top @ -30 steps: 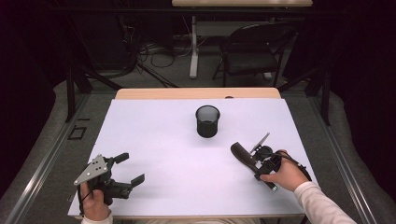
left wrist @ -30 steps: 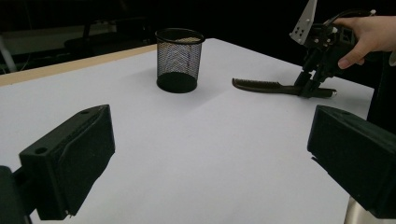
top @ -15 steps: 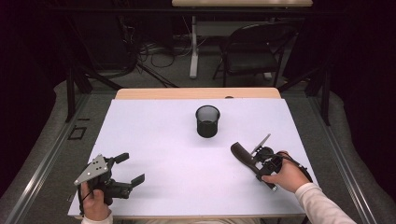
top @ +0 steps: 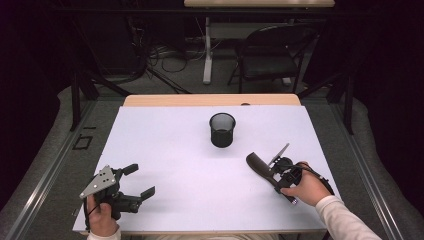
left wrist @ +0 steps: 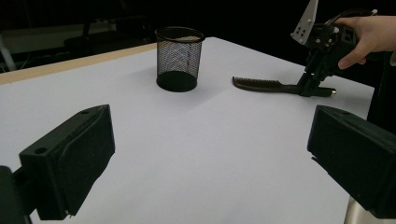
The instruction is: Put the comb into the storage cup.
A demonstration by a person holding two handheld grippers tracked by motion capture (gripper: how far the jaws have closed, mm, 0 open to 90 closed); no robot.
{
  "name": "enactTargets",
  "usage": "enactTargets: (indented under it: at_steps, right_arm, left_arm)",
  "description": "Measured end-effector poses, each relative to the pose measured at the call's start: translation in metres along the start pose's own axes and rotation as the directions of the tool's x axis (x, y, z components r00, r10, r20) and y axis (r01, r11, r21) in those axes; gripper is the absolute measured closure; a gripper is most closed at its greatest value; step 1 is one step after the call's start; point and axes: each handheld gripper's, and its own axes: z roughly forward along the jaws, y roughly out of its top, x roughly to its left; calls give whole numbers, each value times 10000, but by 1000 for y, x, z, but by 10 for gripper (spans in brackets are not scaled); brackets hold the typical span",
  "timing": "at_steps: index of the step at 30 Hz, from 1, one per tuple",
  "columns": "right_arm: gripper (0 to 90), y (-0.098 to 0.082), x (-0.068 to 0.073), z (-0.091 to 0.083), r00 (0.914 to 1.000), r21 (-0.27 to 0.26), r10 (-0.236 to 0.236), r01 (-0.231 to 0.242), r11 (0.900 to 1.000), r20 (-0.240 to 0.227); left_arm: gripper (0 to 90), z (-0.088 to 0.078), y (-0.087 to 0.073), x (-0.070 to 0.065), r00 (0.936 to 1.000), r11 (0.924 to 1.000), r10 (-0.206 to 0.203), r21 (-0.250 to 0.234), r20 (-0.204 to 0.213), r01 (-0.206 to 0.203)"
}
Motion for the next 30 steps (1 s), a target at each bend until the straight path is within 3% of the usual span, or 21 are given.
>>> enactTargets:
  at_steps: [30]
  right_arm:
    - [731,-1,3,-2,9998,-209,181,-181,9996,-2]
  left_arm:
    - [11,0,0,0,10000,10000,-9,21,6,9]
